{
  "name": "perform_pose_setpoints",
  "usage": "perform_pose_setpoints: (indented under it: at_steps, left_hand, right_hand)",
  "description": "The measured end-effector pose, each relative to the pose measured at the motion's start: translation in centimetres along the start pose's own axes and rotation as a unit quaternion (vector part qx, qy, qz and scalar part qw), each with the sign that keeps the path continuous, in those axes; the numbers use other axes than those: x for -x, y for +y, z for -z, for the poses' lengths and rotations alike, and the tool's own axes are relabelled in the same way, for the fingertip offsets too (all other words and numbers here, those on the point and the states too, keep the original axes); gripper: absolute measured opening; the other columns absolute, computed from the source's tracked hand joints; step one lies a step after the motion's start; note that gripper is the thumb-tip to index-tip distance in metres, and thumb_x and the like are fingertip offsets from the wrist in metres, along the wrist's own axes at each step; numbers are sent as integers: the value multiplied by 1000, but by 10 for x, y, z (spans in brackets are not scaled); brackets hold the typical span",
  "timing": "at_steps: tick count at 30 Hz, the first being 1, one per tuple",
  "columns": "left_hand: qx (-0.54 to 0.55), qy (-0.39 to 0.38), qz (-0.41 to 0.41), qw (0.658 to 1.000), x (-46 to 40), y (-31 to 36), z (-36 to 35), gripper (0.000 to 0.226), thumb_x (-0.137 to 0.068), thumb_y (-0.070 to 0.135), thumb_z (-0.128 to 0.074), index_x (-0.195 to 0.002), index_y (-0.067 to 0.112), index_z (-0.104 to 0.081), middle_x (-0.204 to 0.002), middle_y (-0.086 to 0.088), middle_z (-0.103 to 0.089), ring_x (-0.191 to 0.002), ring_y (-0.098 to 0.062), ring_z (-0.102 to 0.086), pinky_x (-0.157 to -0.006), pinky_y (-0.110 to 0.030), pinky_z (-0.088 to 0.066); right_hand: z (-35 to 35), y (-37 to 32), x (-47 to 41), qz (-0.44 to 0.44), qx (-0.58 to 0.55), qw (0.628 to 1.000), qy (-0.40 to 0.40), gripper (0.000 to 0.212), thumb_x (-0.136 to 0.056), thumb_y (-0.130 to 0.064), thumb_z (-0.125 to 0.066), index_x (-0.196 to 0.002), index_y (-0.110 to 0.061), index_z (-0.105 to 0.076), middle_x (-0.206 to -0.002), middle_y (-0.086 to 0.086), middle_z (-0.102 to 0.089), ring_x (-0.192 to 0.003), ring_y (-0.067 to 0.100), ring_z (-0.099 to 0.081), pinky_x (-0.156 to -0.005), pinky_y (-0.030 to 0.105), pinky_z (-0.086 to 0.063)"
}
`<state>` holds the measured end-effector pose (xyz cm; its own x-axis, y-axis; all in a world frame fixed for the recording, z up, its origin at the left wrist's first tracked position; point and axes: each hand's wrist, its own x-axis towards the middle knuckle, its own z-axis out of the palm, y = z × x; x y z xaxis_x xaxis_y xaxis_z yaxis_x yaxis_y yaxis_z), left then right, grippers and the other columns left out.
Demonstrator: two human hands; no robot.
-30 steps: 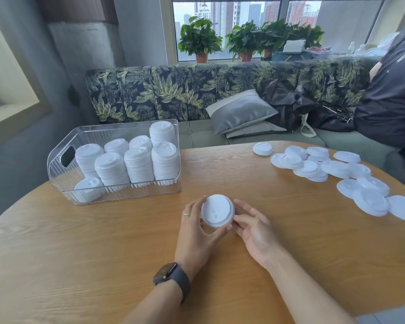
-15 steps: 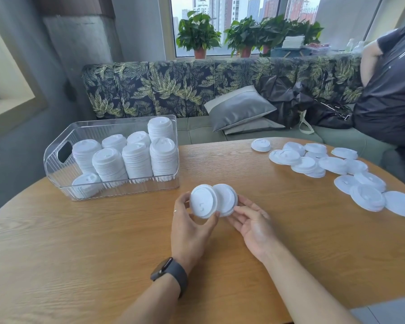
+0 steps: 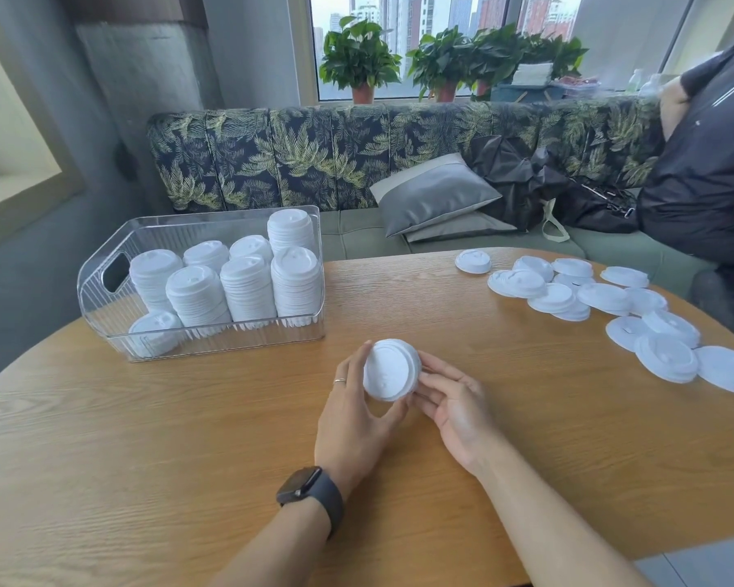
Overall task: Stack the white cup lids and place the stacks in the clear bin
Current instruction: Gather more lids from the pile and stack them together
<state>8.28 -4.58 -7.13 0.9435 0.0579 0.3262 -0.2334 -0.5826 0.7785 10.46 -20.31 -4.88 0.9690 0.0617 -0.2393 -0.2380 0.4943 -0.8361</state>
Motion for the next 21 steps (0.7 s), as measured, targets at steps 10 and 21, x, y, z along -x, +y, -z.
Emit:
perform_pose_setpoints:
  at_steps: [10,21]
  left_hand:
    - [12,-22,7,1000,0,0,0,88,-82,44,-84,-154,43,-33,-137,15,-42,-117,24,-40,-84,5,-34]
    - [124,-16,88,988,-2,9,5,83,-87,49,-78,-156,28,-37,-117,13,-68,-87,2,-69,-79,-11,-51]
  right_hand:
    - [-1,-1,1,-1,-12,1000,-6,27,-101,-4,-54,-121,-3,-73,-113,15,-77,-92,21,-73,-80,33,-57]
    - [2,4,-2,9,-52,998,33,32,-88,2,-72,-120,-1,-71,-115,19,-76,-96,24,-73,-78,32,-59]
